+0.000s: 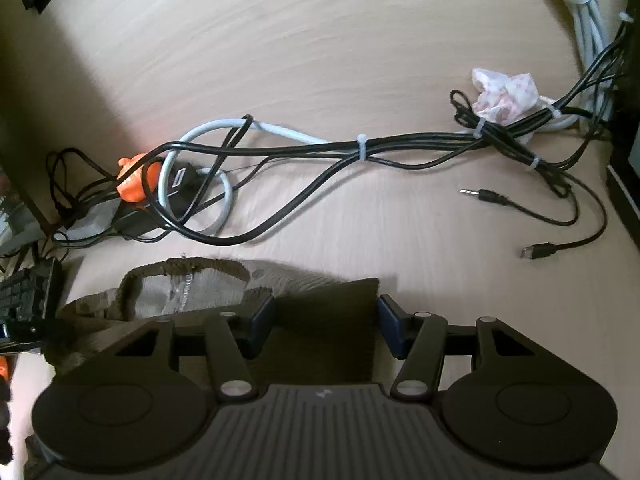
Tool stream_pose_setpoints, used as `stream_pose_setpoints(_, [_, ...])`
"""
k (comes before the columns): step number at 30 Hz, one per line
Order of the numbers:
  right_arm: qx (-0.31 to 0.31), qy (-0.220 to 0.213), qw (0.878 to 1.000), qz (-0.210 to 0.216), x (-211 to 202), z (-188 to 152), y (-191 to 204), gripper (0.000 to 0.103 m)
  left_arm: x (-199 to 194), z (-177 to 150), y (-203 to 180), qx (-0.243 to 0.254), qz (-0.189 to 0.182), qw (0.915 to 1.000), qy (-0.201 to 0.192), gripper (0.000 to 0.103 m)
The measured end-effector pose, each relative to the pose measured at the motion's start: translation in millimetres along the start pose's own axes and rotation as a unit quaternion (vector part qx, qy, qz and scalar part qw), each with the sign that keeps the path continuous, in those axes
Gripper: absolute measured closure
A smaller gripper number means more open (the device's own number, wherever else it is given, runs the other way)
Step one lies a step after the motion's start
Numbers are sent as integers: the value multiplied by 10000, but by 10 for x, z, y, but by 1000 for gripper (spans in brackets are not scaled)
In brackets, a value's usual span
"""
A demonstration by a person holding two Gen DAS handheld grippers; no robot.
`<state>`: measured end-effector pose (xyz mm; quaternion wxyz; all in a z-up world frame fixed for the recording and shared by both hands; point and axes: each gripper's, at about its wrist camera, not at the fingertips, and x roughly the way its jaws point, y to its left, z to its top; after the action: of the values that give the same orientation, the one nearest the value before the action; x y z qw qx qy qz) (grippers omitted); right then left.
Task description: Fold clothes
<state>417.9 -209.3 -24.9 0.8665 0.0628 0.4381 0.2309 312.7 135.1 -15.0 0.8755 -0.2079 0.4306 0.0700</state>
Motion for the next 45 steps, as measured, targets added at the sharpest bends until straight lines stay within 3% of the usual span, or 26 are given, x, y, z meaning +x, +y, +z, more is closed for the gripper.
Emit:
stream_pose_setpoints(5, [-176,26,9998,91,60,9,54,46,163,22,-121,272,-13,9996,72,9])
stream_pose_setpoints(7, [-277,80,9995,119,80,18,78,51,215,50,-188,421,-53,9991,79,9])
stream_pose_setpoints(9, [-356,235,9987,270,56,35,89,68,234,66,-242,527,-166,9984,125,24])
stream_pose_setpoints(10, [-396,315,9981,349,43,43,95,78,235,71,-270,603,-209,9978,157,50])
stream_pose_setpoints(11, [-435,395,9974,428,29,52,101,79,236,76,-292,667,-248,9973,184,59])
stream_pose_setpoints(13, [-634,392,9964,408,-14,82,124,79,238,85,-278,664,-283,9972,204,57])
stream_pose_setpoints(15, [-714,381,9961,344,-5,121,122,74,241,94,-264,662,-319,9970,223,46])
stream_pose_setpoints(17, [-666,359,9967,284,62,151,107,64,244,104,-249,659,-355,9969,243,25])
stream_pose_setpoints(23, [-508,402,9970,427,266,187,141,60,297,124,-312,781,-425,9958,233,16])
stream_pose_setpoints(24, [-574,437,9964,444,277,189,173,68,308,122,-343,868,-431,9950,228,16])
stream_pose_setpoints(25, [-600,475,9959,474,269,177,187,73,317,120,-376,967,-436,9941,225,20])
stream_pose_setpoints(29, [-672,584,9941,616,197,121,218,84,311,77,-533,1681,-346,9847,295,62])
stream_pose_setpoints(31, [-618,493,9940,760,57,108,204,86,266,66,-542,1763,-379,9831,326,81])
stream_pose_setpoints(35, [-614,166,9914,1143,-473,97,265,87,-86,72,-628,1990,-650,9778,53,86])
stream_pose_setpoints(37, [-702,52,9893,1275,-800,-25,300,87,-434,14,-699,2381,-1029,9657,-156,87])
stream_pose_setpoints(39, [-791,-56,9869,1403,-1129,-154,334,87,-728,-78,-693,2692,-1120,9563,-222,87])
stream_pose_setpoints(41, [-838,2,9868,1388,-1377,-392,300,87,-994,-232,-599,2889,-1146,9503,-161,87])
stream_pose_setpoints(45, [-789,521,9883,1193,-1571,-955,244,87,-1339,-795,-448,3064,-1005,9464,176,87])
